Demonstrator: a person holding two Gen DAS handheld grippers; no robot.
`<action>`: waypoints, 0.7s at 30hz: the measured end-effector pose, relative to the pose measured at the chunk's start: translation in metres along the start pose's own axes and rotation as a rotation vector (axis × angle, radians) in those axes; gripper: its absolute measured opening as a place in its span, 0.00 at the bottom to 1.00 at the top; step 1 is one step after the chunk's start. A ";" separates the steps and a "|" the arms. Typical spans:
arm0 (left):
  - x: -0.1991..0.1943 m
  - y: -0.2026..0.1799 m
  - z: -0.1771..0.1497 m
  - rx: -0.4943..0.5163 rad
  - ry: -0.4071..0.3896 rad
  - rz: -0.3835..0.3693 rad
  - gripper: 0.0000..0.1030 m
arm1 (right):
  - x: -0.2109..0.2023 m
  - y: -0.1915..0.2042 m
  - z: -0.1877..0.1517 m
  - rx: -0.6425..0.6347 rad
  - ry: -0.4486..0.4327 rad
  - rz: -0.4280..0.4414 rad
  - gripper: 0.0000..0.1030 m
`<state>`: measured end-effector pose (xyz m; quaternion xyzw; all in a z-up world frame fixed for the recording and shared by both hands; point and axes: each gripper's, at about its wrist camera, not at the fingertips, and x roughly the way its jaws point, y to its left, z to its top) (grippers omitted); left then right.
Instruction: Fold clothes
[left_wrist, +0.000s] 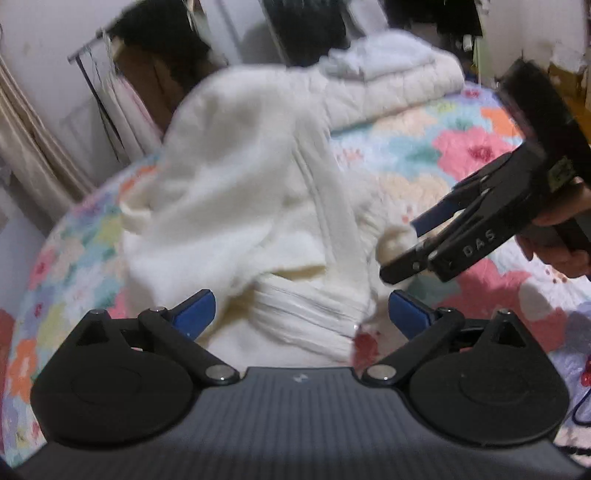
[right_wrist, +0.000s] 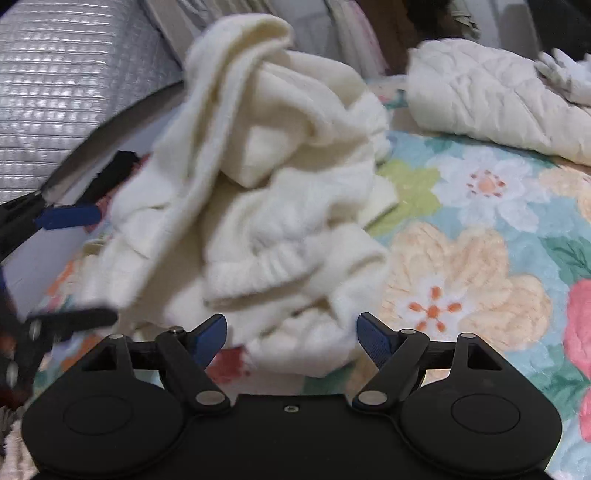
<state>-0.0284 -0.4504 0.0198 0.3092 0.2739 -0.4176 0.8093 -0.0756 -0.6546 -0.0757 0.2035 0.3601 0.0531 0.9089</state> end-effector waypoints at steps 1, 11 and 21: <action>0.004 0.001 0.001 -0.018 0.006 0.029 0.99 | -0.001 -0.003 -0.003 0.026 -0.003 0.002 0.79; 0.031 0.101 -0.013 -0.663 0.023 -0.070 0.34 | 0.009 -0.008 -0.009 0.222 -0.102 0.139 0.82; -0.006 0.151 -0.025 -0.726 -0.085 0.135 0.13 | 0.034 -0.004 -0.004 0.130 -0.114 0.167 0.30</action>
